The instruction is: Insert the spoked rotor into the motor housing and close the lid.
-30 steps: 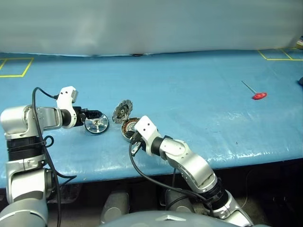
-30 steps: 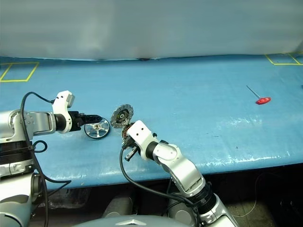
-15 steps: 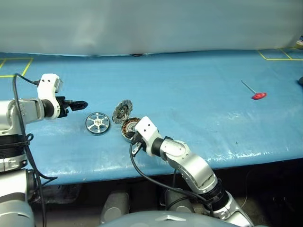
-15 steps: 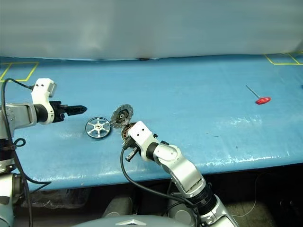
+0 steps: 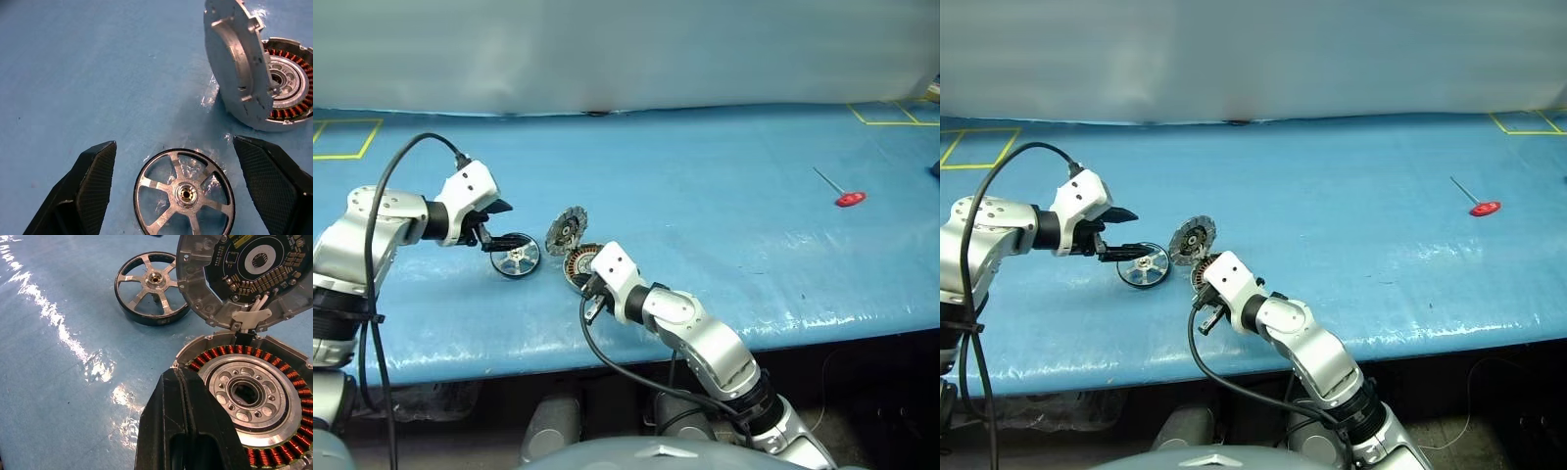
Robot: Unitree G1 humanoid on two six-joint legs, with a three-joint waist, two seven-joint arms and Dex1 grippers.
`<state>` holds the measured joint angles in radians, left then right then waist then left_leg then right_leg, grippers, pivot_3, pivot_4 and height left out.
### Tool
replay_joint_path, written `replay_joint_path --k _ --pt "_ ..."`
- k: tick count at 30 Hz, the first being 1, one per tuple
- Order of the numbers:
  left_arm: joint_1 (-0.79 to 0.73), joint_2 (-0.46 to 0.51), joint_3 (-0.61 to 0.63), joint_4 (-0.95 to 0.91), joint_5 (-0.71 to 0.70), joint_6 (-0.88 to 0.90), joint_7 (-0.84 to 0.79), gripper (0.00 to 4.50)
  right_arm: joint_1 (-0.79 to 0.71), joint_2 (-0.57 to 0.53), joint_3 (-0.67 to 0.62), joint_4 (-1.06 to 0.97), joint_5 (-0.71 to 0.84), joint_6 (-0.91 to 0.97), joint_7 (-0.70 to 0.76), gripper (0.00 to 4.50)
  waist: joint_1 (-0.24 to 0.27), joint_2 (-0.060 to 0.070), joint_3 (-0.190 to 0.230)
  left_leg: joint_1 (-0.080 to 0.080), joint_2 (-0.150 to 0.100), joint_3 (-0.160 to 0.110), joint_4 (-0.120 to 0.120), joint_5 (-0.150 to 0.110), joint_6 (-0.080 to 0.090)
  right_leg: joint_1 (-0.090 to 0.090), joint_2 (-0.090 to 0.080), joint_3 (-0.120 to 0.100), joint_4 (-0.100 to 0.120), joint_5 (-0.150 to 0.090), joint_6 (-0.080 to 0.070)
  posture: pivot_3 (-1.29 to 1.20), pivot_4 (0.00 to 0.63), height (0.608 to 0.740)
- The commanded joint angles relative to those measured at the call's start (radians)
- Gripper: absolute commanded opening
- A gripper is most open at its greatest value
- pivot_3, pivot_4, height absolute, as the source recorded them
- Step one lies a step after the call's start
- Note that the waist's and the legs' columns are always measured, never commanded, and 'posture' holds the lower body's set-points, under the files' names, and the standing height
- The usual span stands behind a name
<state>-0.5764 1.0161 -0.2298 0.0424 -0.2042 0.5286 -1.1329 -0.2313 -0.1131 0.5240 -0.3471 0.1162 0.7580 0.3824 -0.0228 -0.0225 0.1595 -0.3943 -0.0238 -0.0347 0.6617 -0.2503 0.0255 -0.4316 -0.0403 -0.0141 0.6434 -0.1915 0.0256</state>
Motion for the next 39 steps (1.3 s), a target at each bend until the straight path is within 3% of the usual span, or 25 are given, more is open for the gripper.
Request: replay_joint_path --k 1,8,18,30,39 --pt "-0.064 0.023 -0.063 0.056 0.074 -0.082 -0.125 4.15 0.0 0.009 -0.001 -0.032 -0.005 -0.021 -0.009 0.0 -0.001 0.0 0.0 0.0 0.0 0.001 0.0 0.0 0.001 0.0 0.0 0.0 0.0 0.0 0.0 0.0 0.15 0.74" --pt "-0.166 0.004 -0.141 0.155 0.173 -0.005 -0.224 4.15 0.009 0.012 -0.006 -0.035 -0.011 -0.021 -0.018 0.0 -0.006 0.0 0.0 -0.001 0.0 0.002 0.002 -0.002 0.003 0.0 0.001 0.001 0.0 0.003 0.006 0.0 0.15 0.74" --pt "-0.197 -0.013 -0.192 0.162 0.244 0.073 -0.294 4.15 0.008 0.022 -0.001 -0.024 -0.011 -0.03 -0.019 0.0 -0.011 0.0 0.0 -0.001 0.001 0.002 0.003 -0.002 0.004 0.0 0.001 0.001 0.0 0.003 0.007 0.0 0.15 0.74" --pt "-0.205 -0.053 -0.211 0.186 0.298 0.111 -0.295 4.15 0.011 0.026 -0.001 -0.015 -0.015 -0.036 -0.023 0.0 -0.011 0.0 0.0 -0.001 0.001 0.002 0.004 -0.002 0.004 0.0 0.001 0.001 0.0 0.003 0.007 0.0 0.15 0.74" --pt "-0.21 -0.104 -0.19 0.177 0.279 0.276 -0.259 4.15 0.013 0.031 -0.004 -0.009 -0.018 -0.04 -0.026 0.0 -0.014 0.0 0.0 -0.001 0.001 0.002 0.005 -0.002 0.004 0.0 0.001 0.001 0.001 0.003 0.007 0.0 0.15 0.74"
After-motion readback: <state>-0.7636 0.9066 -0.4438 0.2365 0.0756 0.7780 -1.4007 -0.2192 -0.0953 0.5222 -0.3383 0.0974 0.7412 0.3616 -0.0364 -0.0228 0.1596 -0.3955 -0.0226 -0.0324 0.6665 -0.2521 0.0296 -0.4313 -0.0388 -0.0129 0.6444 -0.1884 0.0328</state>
